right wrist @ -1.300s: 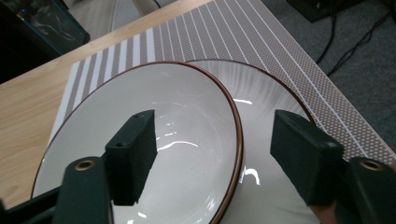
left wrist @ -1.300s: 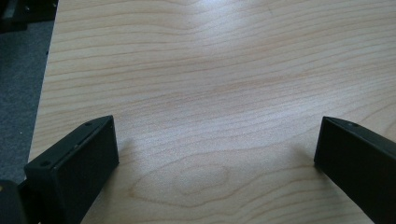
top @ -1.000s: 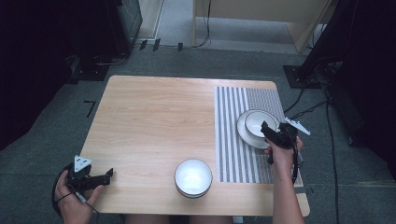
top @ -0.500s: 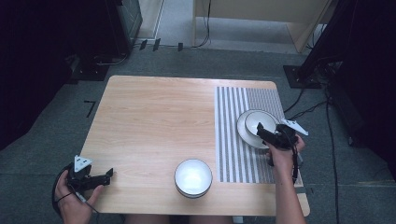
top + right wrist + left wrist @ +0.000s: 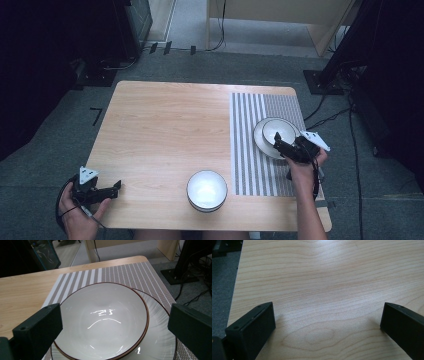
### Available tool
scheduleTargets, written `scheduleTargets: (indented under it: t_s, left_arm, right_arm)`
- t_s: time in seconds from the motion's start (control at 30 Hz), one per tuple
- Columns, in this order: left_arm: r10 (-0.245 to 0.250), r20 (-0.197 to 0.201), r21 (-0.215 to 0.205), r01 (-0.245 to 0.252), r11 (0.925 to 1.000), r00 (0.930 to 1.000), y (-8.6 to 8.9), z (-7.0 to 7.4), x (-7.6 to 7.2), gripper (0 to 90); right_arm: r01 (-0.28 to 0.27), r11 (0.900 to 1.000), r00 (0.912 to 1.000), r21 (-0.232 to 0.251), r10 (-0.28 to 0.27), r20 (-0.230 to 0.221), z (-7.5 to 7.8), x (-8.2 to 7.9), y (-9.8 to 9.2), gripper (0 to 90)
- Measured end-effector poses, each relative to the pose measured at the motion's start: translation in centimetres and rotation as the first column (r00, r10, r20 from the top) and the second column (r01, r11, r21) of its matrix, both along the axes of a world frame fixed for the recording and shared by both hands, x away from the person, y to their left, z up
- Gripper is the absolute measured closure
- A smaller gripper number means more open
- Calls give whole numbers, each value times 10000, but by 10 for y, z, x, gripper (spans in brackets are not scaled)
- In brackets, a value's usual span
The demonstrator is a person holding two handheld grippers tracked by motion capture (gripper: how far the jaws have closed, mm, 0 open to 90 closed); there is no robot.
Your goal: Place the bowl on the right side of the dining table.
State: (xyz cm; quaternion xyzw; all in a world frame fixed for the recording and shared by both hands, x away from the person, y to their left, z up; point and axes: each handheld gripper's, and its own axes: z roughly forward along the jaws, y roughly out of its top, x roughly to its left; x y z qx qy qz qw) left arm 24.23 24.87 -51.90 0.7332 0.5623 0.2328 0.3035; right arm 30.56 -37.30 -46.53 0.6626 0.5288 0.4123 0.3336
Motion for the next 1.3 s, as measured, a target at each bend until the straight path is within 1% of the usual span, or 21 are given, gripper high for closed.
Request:
scheduleTargets:
  t_s: [0.03,0.13,0.17,0.3,0.37,0.47,0.73,0.83,0.97,1.07,1.17,1.3]
  left_arm:
    - [0,-1,0,0,10000,10000,0,0,0,0]
    - [4,2,-4,-4,10000,10000,0,0,0,0]
    - [1,1,-1,-1,10000,10000,0,0,0,0]
    - [1,2,-2,-1,10000,10000,0,0,0,0]
    - [5,6,-8,-5,10000,10000,0,0,0,0]
    - [-2,-1,3,2,10000,10000,0,0,0,0]
    - [1,1,-1,-1,10000,10000,0,0,0,0]
    - [0,3,-1,0,10000,10000,0,0,0,0]
    - [-1,2,0,1,10000,10000,0,0,0,0]
    - [-2,2,2,2,10000,10000,0,0,0,0]
    - [1,-1,1,-1,10000,10000,0,0,0,0]
    - [-2,1,4,2,10000,10000,0,0,0,0]
  right_arm:
    - [-33,10000,10000,-10,33,35,0,-1,1,0]
    - [-82,9992,10000,-384,83,29,-2,-4,3,0]
    - [-55,9992,10000,-406,55,4,-3,-5,3,0]
    - [-104,9992,9999,-392,104,-3,-6,-9,5,0]
    - [-119,9987,9999,-499,122,57,-7,-12,6,0]
    - [-152,9984,9998,-539,158,113,-9,-15,7,0]
    - [-254,9974,9996,-676,262,105,-14,-22,9,0]
    - [-201,9969,9997,-764,211,127,-15,-25,8,0]
    - [-127,9970,9998,-768,138,144,-17,-31,8,0]
    - [-174,9962,9998,-851,182,93,-17,-34,8,0]
    - [-216,9969,9997,-761,223,89,-18,-37,8,0]
    - [-255,9965,9997,-791,257,15,-18,-41,11,0]
